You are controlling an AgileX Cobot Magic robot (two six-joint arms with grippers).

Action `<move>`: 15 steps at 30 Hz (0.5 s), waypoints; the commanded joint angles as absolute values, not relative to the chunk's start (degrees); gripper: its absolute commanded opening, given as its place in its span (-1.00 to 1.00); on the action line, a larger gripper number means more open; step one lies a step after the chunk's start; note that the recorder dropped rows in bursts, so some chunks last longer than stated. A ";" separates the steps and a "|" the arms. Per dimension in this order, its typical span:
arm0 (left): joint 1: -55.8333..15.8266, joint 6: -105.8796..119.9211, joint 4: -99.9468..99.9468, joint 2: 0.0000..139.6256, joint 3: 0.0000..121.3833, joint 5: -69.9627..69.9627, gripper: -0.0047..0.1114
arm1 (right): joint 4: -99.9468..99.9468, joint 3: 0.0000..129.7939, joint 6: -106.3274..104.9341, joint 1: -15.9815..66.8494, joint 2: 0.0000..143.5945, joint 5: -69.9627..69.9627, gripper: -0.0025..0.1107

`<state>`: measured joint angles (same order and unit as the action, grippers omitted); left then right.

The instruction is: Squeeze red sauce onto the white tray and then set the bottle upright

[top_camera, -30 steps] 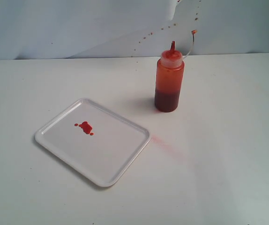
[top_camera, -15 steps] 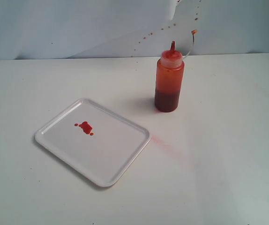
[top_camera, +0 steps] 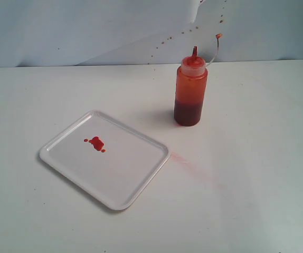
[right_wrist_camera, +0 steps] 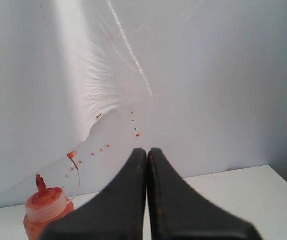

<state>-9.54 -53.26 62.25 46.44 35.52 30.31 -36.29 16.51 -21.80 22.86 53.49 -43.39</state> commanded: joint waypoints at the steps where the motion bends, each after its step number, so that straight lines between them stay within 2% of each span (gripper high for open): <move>1: -9.65 -53.88 62.13 46.15 35.30 30.06 -0.92 | -36.49 16.42 -22.08 22.84 53.18 -44.13 -0.96; 15: -9.65 -53.88 62.13 46.15 35.30 29.75 -0.92 | -36.49 16.42 -22.08 22.84 53.18 -44.13 -0.96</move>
